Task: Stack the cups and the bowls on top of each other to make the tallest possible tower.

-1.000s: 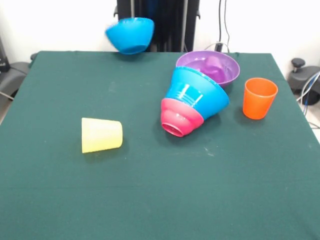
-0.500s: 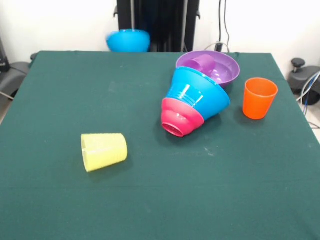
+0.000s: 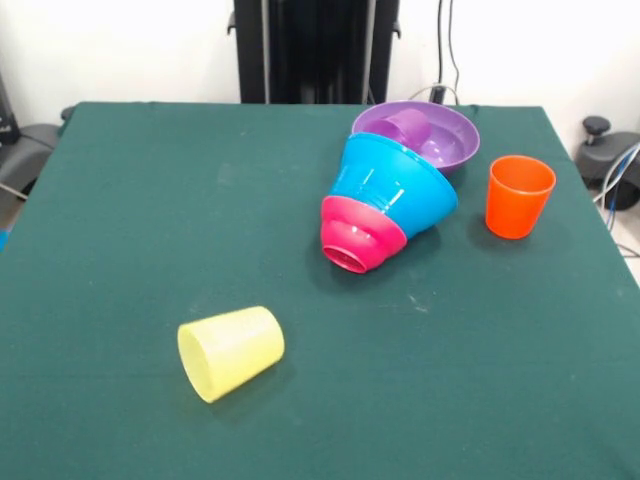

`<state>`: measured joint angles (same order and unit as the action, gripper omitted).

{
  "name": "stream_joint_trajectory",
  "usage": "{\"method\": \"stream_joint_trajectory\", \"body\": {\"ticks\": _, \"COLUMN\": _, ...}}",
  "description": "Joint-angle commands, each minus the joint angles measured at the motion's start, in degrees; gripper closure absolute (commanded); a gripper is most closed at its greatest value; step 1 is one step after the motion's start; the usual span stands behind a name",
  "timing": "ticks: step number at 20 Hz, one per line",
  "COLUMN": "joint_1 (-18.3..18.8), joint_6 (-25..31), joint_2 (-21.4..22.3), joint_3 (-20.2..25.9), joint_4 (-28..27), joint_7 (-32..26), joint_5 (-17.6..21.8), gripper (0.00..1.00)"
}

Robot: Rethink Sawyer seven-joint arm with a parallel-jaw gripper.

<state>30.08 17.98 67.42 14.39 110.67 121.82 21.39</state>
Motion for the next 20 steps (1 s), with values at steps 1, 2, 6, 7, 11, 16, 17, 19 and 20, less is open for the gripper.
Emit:
{"method": "stream_joint_trajectory", "body": {"ticks": 1, "joint_1": 2.0, "joint_6": -6.8, "joint_2": -6.8, "joint_3": -0.5, "joint_4": 9.0, "joint_7": -1.8, "joint_5": 9.1, "gripper": 0.0}}
{"method": "stream_joint_trajectory", "body": {"ticks": 2, "joint_1": 2.3, "joint_6": -7.8, "joint_2": -7.5, "joint_3": -0.6, "joint_4": 8.8, "joint_7": -1.5, "joint_5": 9.8, "gripper": 0.0}}
{"method": "stream_joint_trajectory", "body": {"ticks": 6, "joint_1": 2.5, "joint_6": -15.0, "joint_2": -13.7, "joint_3": -3.3, "joint_4": 5.2, "joint_7": -0.3, "joint_5": 14.4, "gripper": 0.0}}
{"method": "stream_joint_trajectory", "body": {"ticks": 7, "joint_1": 2.6, "joint_6": -15.7, "joint_2": -15.1, "joint_3": -3.5, "joint_4": 4.4, "joint_7": -0.2, "joint_5": 15.1, "gripper": 0.0}}
{"method": "stream_joint_trajectory", "body": {"ticks": 11, "joint_1": 2.1, "joint_6": -21.0, "joint_2": -21.1, "joint_3": -4.7, "joint_4": 2.3, "joint_7": 0.7, "joint_5": 17.5, "gripper": 0.0}}
{"method": "stream_joint_trajectory", "body": {"ticks": 16, "joint_1": 1.8, "joint_6": -27.5, "joint_2": -24.6, "joint_3": -6.7, "joint_4": 2.3, "joint_7": 1.5, "joint_5": 19.8, "gripper": 0.0}}
{"method": "stream_joint_trajectory", "body": {"ticks": 17, "joint_1": 1.1, "joint_6": -28.5, "joint_2": -25.0, "joint_3": -7.4, "joint_4": 2.2, "joint_7": 1.6, "joint_5": 19.9, "gripper": 0.0}}
{"method": "stream_joint_trajectory", "body": {"ticks": 19, "joint_1": 0.3, "joint_6": -30.0, "joint_2": -26.0, "joint_3": -8.3, "joint_4": 2.1, "joint_7": 2.2, "joint_5": 19.6, "gripper": 0.0}}
{"method": "stream_joint_trajectory", "body": {"ticks": 20, "joint_1": -0.7, "joint_6": -30.1, "joint_2": -26.0, "joint_3": -9.4, "joint_4": 2.0, "joint_7": 2.5, "joint_5": 19.0, "gripper": 0.0}}
